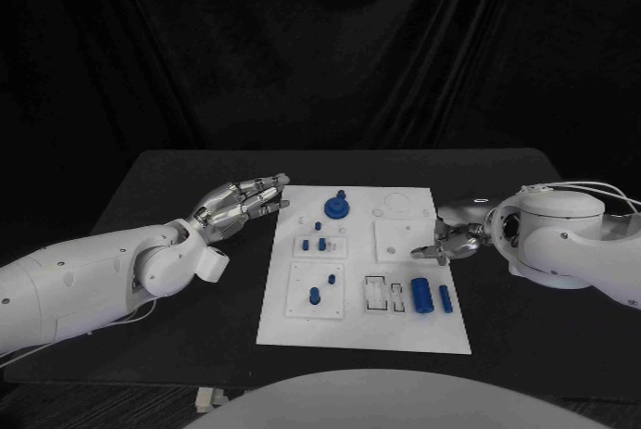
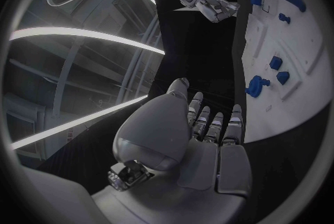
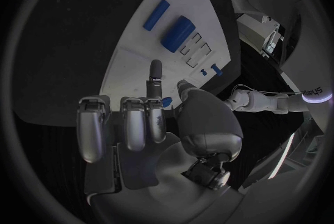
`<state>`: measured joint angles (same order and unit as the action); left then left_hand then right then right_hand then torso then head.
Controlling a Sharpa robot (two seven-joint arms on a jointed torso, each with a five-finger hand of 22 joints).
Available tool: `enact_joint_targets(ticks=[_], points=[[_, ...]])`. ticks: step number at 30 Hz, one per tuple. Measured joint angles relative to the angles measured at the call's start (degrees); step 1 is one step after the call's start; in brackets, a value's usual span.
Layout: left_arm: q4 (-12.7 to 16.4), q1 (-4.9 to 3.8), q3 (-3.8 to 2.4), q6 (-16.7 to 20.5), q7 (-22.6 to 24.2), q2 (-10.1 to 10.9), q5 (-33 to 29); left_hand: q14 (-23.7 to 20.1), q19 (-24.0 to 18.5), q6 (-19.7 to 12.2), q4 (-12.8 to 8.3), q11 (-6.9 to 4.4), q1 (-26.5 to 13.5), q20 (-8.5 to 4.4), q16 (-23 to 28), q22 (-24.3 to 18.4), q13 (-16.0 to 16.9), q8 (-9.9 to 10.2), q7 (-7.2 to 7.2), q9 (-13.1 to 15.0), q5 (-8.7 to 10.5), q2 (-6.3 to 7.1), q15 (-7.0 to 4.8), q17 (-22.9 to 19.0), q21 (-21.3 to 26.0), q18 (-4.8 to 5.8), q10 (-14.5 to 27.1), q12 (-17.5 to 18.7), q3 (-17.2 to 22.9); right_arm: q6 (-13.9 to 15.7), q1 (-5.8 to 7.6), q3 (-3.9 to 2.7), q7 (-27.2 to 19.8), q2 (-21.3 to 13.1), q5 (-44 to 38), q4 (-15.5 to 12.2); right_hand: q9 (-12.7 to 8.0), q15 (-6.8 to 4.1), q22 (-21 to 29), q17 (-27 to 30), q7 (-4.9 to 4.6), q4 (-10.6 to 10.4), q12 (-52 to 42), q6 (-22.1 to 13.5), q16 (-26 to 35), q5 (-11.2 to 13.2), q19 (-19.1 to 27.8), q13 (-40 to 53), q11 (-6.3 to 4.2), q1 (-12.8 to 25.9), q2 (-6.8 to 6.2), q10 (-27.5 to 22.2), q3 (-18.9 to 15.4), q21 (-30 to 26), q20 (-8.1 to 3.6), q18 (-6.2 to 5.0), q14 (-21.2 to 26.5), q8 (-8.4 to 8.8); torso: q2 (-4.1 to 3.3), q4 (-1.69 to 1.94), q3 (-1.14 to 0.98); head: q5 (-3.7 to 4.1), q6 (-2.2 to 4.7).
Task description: Assemble the parts on the task board
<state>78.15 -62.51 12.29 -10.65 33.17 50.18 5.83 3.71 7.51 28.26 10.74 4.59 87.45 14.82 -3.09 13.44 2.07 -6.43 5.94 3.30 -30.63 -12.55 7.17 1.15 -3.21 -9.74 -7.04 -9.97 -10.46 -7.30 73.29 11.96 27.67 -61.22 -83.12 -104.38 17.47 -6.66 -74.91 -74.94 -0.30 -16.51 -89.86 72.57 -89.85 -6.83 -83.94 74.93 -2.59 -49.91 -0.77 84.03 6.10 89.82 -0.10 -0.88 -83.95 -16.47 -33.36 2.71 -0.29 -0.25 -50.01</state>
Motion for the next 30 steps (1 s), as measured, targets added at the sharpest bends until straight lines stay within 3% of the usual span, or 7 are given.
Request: enact_joint_targets(ticks=[4,7,9,17,23,26,30], points=[[0.0,0.03,0.00,0.0,0.0,0.0,0.0,0.0,-1.9,0.2,-0.2,0.00,0.0,-0.33,0.0,-2.1,0.0,-0.3,0.20,0.0,0.00,0.00,0.00,0.0,0.9,0.00,0.0,0.0,0.2,-1.2,-0.38,-0.01,1.1,-0.1,1.2,-0.2,0.1,0.00,0.0,0.0,0.00,0.0,0.0,0.0,0.0,0.0,0.0,0.0,0.00,0.0,0.00,0.0,0.0,-0.2,0.00,0.00,0.0,0.00,0.01,0.01,0.00,0.00,0.00],[0.0,0.04,0.00,0.2,0.0,0.0,0.0,0.0,-3.1,0.2,-0.2,0.00,0.0,-0.42,0.0,-3.7,0.0,-0.3,0.20,0.0,0.00,0.00,0.00,0.0,1.3,0.00,0.0,0.0,0.2,-1.7,-0.99,-0.03,1.7,-0.1,2.2,-0.2,0.4,0.00,0.0,0.0,-0.29,0.1,0.0,-0.7,0.0,0.5,0.0,0.0,-0.18,-0.8,-0.83,-0.2,0.4,-1.1,0.00,-0.01,0.0,0.65,0.01,0.00,0.01,0.02,0.00],[0.1,0.04,0.00,0.3,0.0,0.1,0.0,0.0,-3.2,0.2,-0.2,0.00,0.0,-0.52,0.0,-3.9,0.0,-0.3,0.20,0.0,0.00,0.00,0.02,0.0,1.3,0.00,0.0,0.0,0.2,-1.9,-1.48,-0.02,1.9,-0.1,2.9,-0.2,0.4,0.00,0.0,0.0,-0.41,0.1,0.0,-0.8,0.0,0.7,0.0,0.0,-0.18,-0.8,-0.83,-0.2,0.4,-1.1,0.00,-0.01,0.0,0.79,0.01,0.00,0.01,-0.06,0.00],[0.1,0.05,0.00,1.2,0.1,0.3,0.0,-0.2,-3.3,0.2,-0.2,0.00,0.0,-0.61,0.0,-3.9,0.0,-0.3,0.20,0.0,0.00,0.00,0.21,0.0,1.3,0.00,0.0,0.0,0.2,-1.9,-2.90,0.00,2.3,-0.1,4.5,-0.1,0.6,0.28,0.0,0.0,-1.23,-0.1,0.0,-3.5,0.0,3.1,0.0,0.0,-0.10,-1.8,-3.04,-0.1,1.2,-1.5,0.00,-0.02,-0.1,2.95,0.00,0.00,0.01,-0.17,0.00],[0.1,0.06,0.00,1.3,0.1,0.2,0.0,-0.2,-3.3,0.2,-0.2,0.00,0.0,-0.61,0.0,-3.9,0.0,-0.3,0.20,0.0,0.00,0.00,0.21,0.0,1.3,0.00,0.0,0.0,0.2,-1.9,-3.77,-0.01,2.4,0.2,5.1,0.1,0.9,0.43,0.0,0.0,-1.24,-0.1,0.0,-3.5,0.0,3.4,-0.2,0.0,0.02,-2.0,-3.41,0.0,1.2,-2.2,0.15,-0.01,0.0,2.95,0.00,0.00,0.01,-0.22,0.00],[0.1,0.07,0.00,1.4,0.1,0.1,0.0,-0.2,-3.3,0.2,-0.2,0.00,0.0,-0.61,0.0,-3.9,0.0,-0.3,0.20,0.0,0.00,0.00,0.21,0.0,1.3,0.00,0.0,0.0,0.2,-1.9,-4.13,-0.01,2.5,0.4,5.2,0.2,1.1,0.43,0.0,0.0,-1.43,-0.1,0.0,-3.7,0.0,3.4,-0.2,0.0,0.02,-2.0,-4.01,0.0,1.2,-2.4,0.23,-0.01,0.0,3.14,0.00,0.00,0.01,-0.18,0.00],[0.0,0.08,0.00,1.3,0.1,0.1,0.0,-0.2,-3.3,0.2,-0.2,0.00,0.0,-0.61,0.0,-3.9,0.0,-0.3,0.20,0.0,0.00,0.00,0.21,0.0,1.3,0.00,0.0,0.0,0.2,-1.9,-4.75,-0.01,2.5,0.8,5.4,0.3,1.6,0.66,0.0,0.0,-1.43,-0.2,0.0,-4.1,0.0,3.4,0.0,0.0,0.02,-2.1,-5.78,0.0,1.3,-2.9,0.42,-0.01,-0.2,3.29,0.00,0.00,0.01,-0.21,0.00]])
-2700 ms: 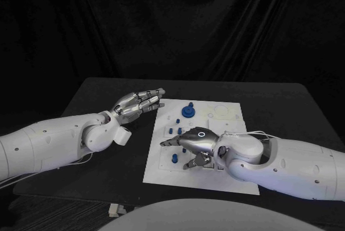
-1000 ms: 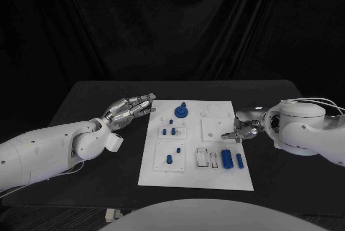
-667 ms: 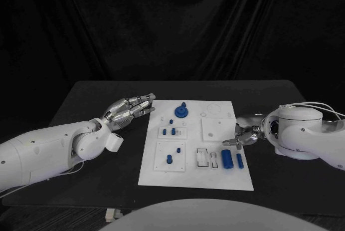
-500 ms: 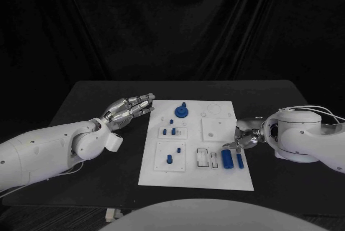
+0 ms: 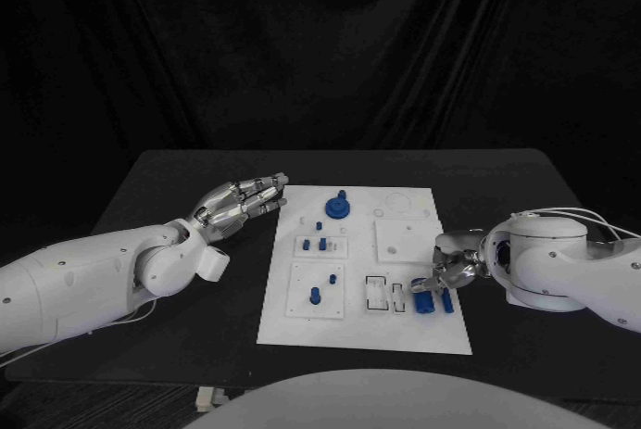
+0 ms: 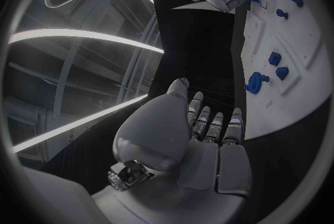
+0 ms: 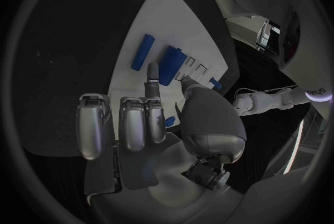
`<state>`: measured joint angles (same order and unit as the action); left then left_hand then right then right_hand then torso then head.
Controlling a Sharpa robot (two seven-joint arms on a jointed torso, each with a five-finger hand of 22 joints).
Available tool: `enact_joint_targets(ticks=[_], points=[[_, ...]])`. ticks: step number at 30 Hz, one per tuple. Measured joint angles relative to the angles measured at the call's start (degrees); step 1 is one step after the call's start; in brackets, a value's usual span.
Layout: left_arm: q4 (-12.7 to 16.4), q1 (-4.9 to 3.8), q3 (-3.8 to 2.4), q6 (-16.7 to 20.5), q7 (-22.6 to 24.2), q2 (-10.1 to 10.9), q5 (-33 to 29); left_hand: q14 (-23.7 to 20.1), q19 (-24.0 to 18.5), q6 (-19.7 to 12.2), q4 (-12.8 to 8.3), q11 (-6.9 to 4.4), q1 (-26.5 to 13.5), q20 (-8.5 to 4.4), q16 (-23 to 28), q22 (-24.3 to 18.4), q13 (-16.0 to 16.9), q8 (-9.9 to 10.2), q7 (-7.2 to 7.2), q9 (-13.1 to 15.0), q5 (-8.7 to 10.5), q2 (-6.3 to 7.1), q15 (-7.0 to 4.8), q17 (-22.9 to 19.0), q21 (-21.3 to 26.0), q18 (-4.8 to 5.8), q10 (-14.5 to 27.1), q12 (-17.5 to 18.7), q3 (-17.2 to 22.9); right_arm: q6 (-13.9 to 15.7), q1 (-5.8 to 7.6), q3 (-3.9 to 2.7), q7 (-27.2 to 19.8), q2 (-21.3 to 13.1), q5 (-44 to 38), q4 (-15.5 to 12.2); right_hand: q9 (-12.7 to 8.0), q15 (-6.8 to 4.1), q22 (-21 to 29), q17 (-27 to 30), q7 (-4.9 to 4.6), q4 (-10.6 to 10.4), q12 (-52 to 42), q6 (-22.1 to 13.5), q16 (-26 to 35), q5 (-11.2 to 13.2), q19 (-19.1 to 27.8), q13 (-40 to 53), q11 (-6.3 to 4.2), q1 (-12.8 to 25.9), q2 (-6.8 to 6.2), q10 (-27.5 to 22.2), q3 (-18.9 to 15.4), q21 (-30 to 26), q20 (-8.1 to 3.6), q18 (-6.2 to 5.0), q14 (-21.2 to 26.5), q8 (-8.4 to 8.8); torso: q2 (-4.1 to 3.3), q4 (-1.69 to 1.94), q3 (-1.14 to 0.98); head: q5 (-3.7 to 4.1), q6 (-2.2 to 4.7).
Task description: Assemble the parts on the task board
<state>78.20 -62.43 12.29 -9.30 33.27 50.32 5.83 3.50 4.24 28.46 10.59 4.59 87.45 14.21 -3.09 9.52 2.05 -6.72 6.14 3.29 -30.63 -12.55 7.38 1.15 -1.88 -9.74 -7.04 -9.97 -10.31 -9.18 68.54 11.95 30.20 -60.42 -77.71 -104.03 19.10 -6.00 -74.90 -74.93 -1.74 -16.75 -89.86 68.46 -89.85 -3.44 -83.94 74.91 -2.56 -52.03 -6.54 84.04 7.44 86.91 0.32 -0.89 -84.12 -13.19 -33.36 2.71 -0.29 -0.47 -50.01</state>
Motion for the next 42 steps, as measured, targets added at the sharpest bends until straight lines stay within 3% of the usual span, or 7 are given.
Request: enact_joint_targets(ticks=[8,12,16,25,33,38,42], points=[[0.0,0.03,0.00,-0.1,-0.1,-0.1,0.0,0.0,0.0,0.0,0.0,0.00,0.0,0.00,0.0,0.0,0.0,0.0,0.00,0.0,0.00,0.00,0.00,0.0,0.0,0.00,0.0,0.0,0.0,0.0,-1.05,0.00,0.1,1.0,0.1,0.8,2.2,0.18,0.0,0.0,0.00,0.0,0.0,0.0,0.0,0.0,0.0,0.0,0.00,-1.4,-1.47,0.0,0.0,-0.9,0.00,0.00,0.2,-0.77,0.03,0.00,-0.01,-0.28,0.00],[-0.1,0.09,0.00,-0.1,-0.1,-0.1,0.0,0.0,0.0,0.0,0.0,0.00,0.0,0.00,0.0,0.0,0.0,0.0,0.00,0.0,0.00,0.00,0.00,0.0,0.0,0.00,0.0,0.0,0.0,0.0,-1.71,0.00,0.2,1.7,0.2,1.4,7.1,0.18,0.0,0.0,0.67,0.0,0.0,-1.2,0.3,0.0,0.0,0.0,0.00,-3.3,-2.24,0.0,0.0,-1.4,0.00,0.00,0.2,-4.04,0.03,0.00,-0.01,-0.42,0.00],[-0.1,0.16,0.00,-0.2,-0.1,-0.1,0.0,0.0,0.0,0.0,0.0,0.00,0.0,0.00,0.0,0.1,0.0,0.0,0.00,0.0,0.00,0.00,0.00,-0.1,0.0,0.00,0.0,0.0,0.0,-0.1,-2.43,-0.01,0.4,2.2,0.2,2.0,11.2,0.18,0.0,0.0,0.71,0.4,0.0,-3.6,0.9,-0.7,0.0,0.0,0.00,-6.0,-1.31,0.0,0.4,-2.0,0.00,-0.01,0.2,-6.14,0.03,0.00,-0.02,-0.55,0.00],[0.0,0.23,0.00,-0.4,-0.3,-0.1,0.0,0.0,0.0,0.0,0.0,-0.01,0.0,0.00,0.0,0.4,0.0,0.0,0.00,0.0,0.00,0.00,0.00,0.0,0.0,0.00,0.0,0.0,0.0,0.2,-2.74,-0.27,0.5,2.6,0.1,1.9,16.3,0.30,0.0,0.0,0.26,4.6,0.0,-8.3,1.1,-16.9,0.0,0.0,0.23,-11.5,-1.40,-0.2,1.3,-2.6,0.00,-0.01,0.3,-6.95,0.05,0.00,-0.02,-0.72,0.00],[0.0,0.30,0.00,-0.6,-0.4,-0.1,0.0,0.0,0.0,-0.2,0.0,-0.01,0.0,0.00,0.0,0.5,0.0,0.0,-0.21,0.0,0.00,0.00,0.00,0.0,0.0,0.00,0.0,0.0,0.0,1.7,-2.93,-0.17,0.5,2.3,0.1,1.0,17.6,0.05,0.0,0.0,0.19,5.3,0.0,-8.8,1.7,-26.4,0.0,0.0,0.09,-13.9,-3.84,-0.1,0.6,-2.9,0.00,0.00,0.1,-6.89,0.05,0.01,-0.02,-0.87,0.00],[0.0,0.38,0.00,-0.7,-0.5,0.0,0.0,0.0,0.0,-0.2,0.0,-0.01,0.0,0.00,0.0,0.6,0.0,0.0,-0.21,0.0,0.00,0.00,0.00,0.0,0.0,0.00,0.0,0.0,0.0,3.9,-2.75,0.04,0.3,1.1,2.0,-0.9,17.9,-0.16,0.0,0.0,0.46,5.2,0.0,-10.1,1.7,-33.8,0.0,0.0,-0.01,-13.9,-3.82,0.0,0.7,-2.9,0.00,-0.01,0.1,-7.52,0.04,0.01,-0.02,-1.03,0.00],[0.0,0.39,0.00,-0.8,-0.6,0.1,0.0,0.0,0.0,-0.2,0.0,-0.01,0.0,0.00,0.0,0.6,0.0,0.0,-0.21,0.0,0.00,0.00,0.00,0.0,0.0,0.00,0.0,0.0,0.0,5.7,-0.81,0.01,0.0,0.5,6.6,-2.1,17.9,-0.16,0.0,0.0,0.39,4.4,0.0,-10.3,1.7,-36.9,0.0,0.0,-0.01,-12.5,-2.47,0.0,1.5,-2.9,0.00,-0.01,0.1,-7.95,0.04,0.01,-0.02,-1.08,0.00]])
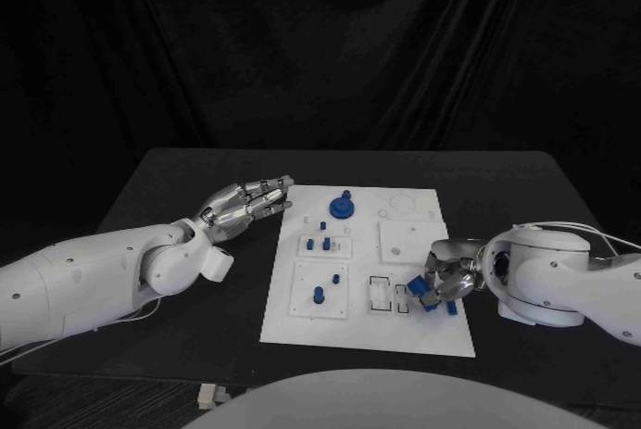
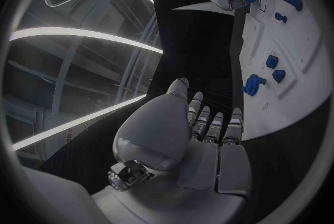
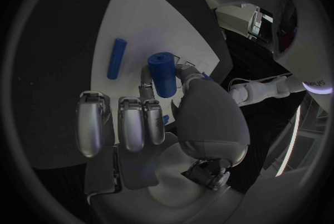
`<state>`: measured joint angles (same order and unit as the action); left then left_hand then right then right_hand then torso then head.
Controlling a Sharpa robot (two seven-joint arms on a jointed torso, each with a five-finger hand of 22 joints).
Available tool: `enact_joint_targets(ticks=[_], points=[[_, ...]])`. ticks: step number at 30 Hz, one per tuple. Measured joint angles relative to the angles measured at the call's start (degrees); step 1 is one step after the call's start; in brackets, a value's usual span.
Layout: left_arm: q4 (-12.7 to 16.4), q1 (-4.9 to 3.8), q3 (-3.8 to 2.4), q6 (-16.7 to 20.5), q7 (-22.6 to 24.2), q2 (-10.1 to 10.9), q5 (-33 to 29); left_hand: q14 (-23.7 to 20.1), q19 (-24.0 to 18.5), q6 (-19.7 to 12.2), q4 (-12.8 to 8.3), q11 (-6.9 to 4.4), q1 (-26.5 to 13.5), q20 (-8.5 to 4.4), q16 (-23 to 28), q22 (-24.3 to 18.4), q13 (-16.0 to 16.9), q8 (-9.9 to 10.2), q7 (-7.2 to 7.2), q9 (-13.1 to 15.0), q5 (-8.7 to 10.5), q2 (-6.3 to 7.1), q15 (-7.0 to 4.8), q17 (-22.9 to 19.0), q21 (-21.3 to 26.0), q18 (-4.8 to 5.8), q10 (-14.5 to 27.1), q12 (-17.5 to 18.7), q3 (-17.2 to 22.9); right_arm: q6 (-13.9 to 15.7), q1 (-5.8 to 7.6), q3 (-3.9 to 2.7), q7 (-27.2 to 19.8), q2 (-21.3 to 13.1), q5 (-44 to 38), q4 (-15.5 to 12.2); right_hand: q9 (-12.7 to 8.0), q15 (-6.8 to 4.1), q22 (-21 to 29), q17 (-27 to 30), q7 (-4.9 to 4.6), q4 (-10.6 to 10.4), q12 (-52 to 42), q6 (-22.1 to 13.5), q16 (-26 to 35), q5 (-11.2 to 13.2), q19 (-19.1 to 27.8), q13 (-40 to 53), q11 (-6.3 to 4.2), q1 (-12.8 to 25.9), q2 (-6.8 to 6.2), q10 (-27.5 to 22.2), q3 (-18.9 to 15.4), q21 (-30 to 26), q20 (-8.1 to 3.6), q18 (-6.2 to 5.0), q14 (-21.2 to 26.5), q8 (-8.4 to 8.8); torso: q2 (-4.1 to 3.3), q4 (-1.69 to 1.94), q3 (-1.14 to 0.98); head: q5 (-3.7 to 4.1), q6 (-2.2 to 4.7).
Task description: Assemble the parts on the task board
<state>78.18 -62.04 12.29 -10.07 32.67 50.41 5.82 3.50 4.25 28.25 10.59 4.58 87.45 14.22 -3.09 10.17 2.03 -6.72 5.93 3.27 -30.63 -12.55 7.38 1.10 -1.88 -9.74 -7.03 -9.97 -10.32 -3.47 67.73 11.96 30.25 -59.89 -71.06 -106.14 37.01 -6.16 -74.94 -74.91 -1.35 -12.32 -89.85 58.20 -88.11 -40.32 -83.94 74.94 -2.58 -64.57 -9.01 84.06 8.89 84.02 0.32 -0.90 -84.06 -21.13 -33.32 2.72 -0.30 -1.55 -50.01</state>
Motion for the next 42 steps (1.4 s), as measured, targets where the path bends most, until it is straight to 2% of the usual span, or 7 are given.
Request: enact_joint_targets(ticks=[4,7,9,13,21,27,42], points=[[0.0,0.06,0.00,-0.1,-0.1,0.0,0.0,0.0,0.0,0.0,0.0,0.00,0.0,0.00,0.0,0.1,0.0,0.0,0.00,0.0,0.00,0.00,0.00,0.0,0.0,0.00,0.0,0.0,0.0,1.4,1.54,-0.08,-0.1,0.1,6.4,-0.7,0.0,0.00,0.0,0.0,-0.11,-0.7,0.0,-0.1,0.1,-1.0,0.0,0.0,0.00,1.7,1.67,0.0,0.7,-0.3,0.00,0.00,0.0,0.00,0.01,0.01,0.00,0.16,0.00],[0.0,0.07,0.00,-0.1,-0.1,-0.1,0.0,0.0,0.0,0.0,0.0,0.00,0.0,0.00,0.0,0.3,0.0,0.0,0.00,0.0,0.00,0.00,0.00,0.0,0.0,0.00,0.0,0.0,0.0,2.0,1.97,-0.07,-0.1,0.8,10.7,-0.8,0.1,0.00,0.0,0.0,-0.19,-1.2,0.0,-0.2,0.3,0.3,0.0,0.0,0.01,2.8,2.83,0.0,1.2,-0.3,0.00,0.00,0.0,0.00,0.02,0.01,-0.01,0.19,0.00],[0.0,0.07,0.00,-0.1,-0.2,-0.1,0.0,0.0,0.0,0.0,0.0,0.00,0.0,0.00,0.0,0.3,0.0,0.0,0.00,0.0,0.00,0.00,0.00,0.0,0.0,0.00,0.0,0.0,0.0,2.1,2.11,-0.06,-0.1,1.4,13.0,-0.8,2.4,0.01,0.0,0.0,-0.19,-1.3,0.0,-0.2,0.3,1.1,0.0,0.0,0.01,3.3,3.35,0.0,1.3,-0.5,0.00,0.00,0.0,0.00,0.02,0.01,0.00,0.20,0.00],[0.0,0.08,0.00,-0.2,-0.2,-0.1,0.0,0.0,0.2,-0.2,0.0,0.00,0.0,0.22,0.0,0.6,0.0,0.0,0.21,0.0,0.00,0.00,0.00,0.0,0.0,0.00,0.0,0.0,0.0,2.0,2.15,-0.03,0.0,2.6,16.8,-0.3,3.3,0.01,0.0,0.0,-0.20,-1.6,0.0,-0.2,0.4,3.2,0.0,0.0,0.02,4.1,4.11,0.0,1.6,-0.5,0.00,0.00,0.0,0.00,0.02,0.01,-0.01,0.16,0.00],[0.0,0.11,0.00,-0.4,-0.4,-0.2,0.0,0.0,0.2,-0.2,0.0,0.00,0.0,0.22,0.0,0.6,0.0,0.0,0.21,0.0,0.00,0.00,0.00,0.0,0.0,0.00,0.0,0.0,0.0,1.2,0.64,-0.04,1.2,4.7,20.5,1.8,3.2,0.02,0.0,0.0,-0.39,-1.7,0.0,-0.4,0.7,4.1,0.0,0.0,0.03,5.9,5.93,0.0,1.7,-2.2,0.00,-0.94,0.0,0.30,0.02,0.01,-0.02,0.29,0.00],[0.0,0.13,0.00,-0.5,-0.5,-0.3,0.0,0.0,0.2,-0.2,0.0,0.00,0.0,0.22,0.0,0.8,0.0,0.0,0.21,0.0,0.00,0.00,0.00,0.0,0.0,0.00,0.0,0.0,0.0,0.8,-0.43,0.00,2.3,6.0,21.4,3.5,3.0,0.02,0.0,0.0,-0.15,-2.5,0.0,-0.1,1.0,8.1,0.0,0.0,0.03,8.5,7.01,0.0,2.7,-2.5,0.00,-0.93,0.0,0.62,0.02,0.01,-0.02,0.13,0.00],[-0.1,0.25,0.00,-0.9,-0.8,-0.3,0.0,0.0,0.4,-0.2,0.0,0.00,0.0,0.42,0.0,0.9,0.0,0.0,0.21,0.0,0.00,0.00,0.00,0.0,-0.2,-0.01,0.0,0.0,0.0,0.8,-1.00,-0.09,2.9,7.3,21.1,4.5,2.6,0.03,0.0,0.0,-0.40,2.5,0.0,0.4,1.3,17.4,0.0,0.0,0.03,11.9,7.29,0.0,8.5,-2.9,0.00,-0.92,0.0,1.24,0.02,0.01,-0.02,-0.06,0.00]])
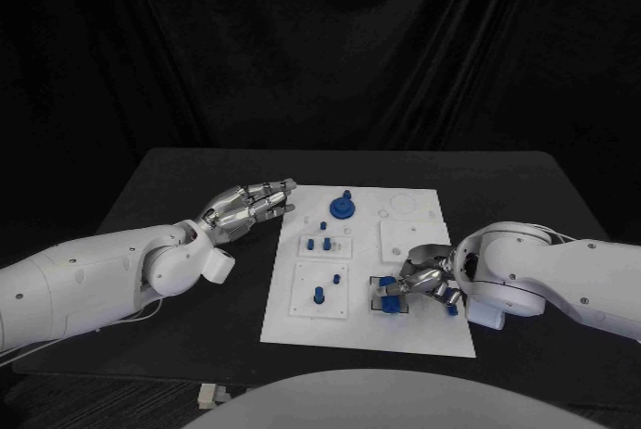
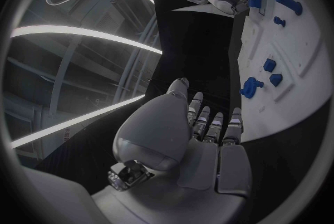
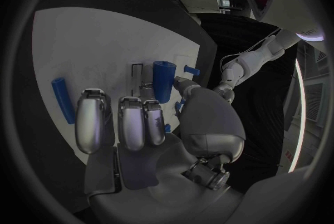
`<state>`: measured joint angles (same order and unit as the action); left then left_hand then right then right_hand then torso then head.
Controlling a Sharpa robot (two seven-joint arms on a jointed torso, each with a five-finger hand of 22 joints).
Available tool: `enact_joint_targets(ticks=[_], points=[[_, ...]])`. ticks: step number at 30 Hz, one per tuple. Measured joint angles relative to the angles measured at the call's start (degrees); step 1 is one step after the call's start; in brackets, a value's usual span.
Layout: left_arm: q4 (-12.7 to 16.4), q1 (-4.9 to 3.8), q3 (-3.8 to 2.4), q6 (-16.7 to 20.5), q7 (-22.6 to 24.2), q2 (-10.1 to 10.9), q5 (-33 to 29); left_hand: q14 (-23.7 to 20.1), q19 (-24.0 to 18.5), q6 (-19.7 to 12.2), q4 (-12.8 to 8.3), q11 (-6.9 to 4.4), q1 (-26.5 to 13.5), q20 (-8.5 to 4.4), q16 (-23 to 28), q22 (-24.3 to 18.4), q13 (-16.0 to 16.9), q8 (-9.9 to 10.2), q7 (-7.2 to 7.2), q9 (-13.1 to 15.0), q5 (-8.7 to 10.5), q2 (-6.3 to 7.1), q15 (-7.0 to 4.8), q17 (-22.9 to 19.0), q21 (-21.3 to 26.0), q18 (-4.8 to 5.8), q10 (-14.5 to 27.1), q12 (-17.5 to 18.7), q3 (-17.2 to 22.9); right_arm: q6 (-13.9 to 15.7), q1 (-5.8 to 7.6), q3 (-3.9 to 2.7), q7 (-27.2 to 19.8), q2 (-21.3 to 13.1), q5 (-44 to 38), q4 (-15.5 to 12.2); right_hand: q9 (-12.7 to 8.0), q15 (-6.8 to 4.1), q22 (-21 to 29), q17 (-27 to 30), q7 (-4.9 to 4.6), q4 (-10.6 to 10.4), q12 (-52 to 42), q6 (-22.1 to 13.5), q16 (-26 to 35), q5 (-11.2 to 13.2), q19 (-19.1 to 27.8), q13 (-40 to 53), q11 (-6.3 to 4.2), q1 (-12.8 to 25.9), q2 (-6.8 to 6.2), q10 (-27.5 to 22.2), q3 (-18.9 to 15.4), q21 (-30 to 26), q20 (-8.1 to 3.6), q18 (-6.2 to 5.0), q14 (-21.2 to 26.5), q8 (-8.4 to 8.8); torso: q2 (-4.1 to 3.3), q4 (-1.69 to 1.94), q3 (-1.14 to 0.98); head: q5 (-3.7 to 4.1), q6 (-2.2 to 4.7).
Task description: Assemble the parts on the task board
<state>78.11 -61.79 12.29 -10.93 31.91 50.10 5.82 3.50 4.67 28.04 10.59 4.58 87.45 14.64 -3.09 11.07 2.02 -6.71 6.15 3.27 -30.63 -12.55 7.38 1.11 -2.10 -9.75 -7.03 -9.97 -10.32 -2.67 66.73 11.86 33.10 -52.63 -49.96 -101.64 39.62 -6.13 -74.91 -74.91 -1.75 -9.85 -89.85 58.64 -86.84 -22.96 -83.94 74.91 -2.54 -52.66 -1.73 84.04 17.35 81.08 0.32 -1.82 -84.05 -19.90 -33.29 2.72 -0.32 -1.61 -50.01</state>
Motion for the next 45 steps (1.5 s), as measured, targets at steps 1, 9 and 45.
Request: enact_joint_targets(ticks=[1,9,45], points=[[0.0,0.01,0.00,0.0,0.0,0.0,0.0,0.0,0.0,0.0,0.0,0.00,0.0,0.00,0.0,0.0,0.0,0.0,0.00,0.0,0.00,0.00,0.00,0.0,0.0,0.00,0.0,0.0,0.0,0.0,-0.03,0.00,0.0,0.0,0.0,0.0,0.0,0.00,0.0,0.0,0.00,0.1,0.0,0.0,0.0,0.3,0.0,0.0,0.00,0.1,0.10,0.0,0.1,-0.2,0.00,0.00,0.0,0.05,0.00,0.00,0.00,-0.02,0.00],[-0.1,0.11,0.00,-0.2,-0.1,-0.1,0.0,0.0,0.0,0.0,0.0,0.00,0.0,0.00,0.0,0.1,0.0,0.0,0.00,0.0,0.00,0.00,0.00,0.0,0.0,0.00,0.0,0.0,0.0,0.1,-0.18,-0.04,0.0,0.2,-0.2,0.0,-0.1,0.00,0.0,0.0,-0.01,-0.5,0.0,0.0,0.0,4.6,0.0,0.0,0.00,0.8,0.45,0.0,-0.5,-0.3,0.00,0.00,0.0,0.66,0.01,0.00,0.01,-0.09,0.00],[-0.3,0.39,0.00,-1.0,-1.0,-0.2,0.0,0.0,0.2,0.0,0.1,0.00,0.0,0.21,0.0,0.0,0.0,0.0,0.00,0.0,0.00,0.00,0.00,0.0,0.0,0.00,0.0,0.0,0.1,2.2,-0.48,0.07,-0.5,-0.5,-2.2,-0.3,-0.5,-0.01,0.0,0.0,0.02,-6.5,0.0,0.4,0.5,15.0,0.0,0.0,-0.01,4.7,1.20,0.0,-9.3,-1.5,0.00,0.01,0.0,1.45,0.01,-0.01,0.01,-0.40,0.00]])
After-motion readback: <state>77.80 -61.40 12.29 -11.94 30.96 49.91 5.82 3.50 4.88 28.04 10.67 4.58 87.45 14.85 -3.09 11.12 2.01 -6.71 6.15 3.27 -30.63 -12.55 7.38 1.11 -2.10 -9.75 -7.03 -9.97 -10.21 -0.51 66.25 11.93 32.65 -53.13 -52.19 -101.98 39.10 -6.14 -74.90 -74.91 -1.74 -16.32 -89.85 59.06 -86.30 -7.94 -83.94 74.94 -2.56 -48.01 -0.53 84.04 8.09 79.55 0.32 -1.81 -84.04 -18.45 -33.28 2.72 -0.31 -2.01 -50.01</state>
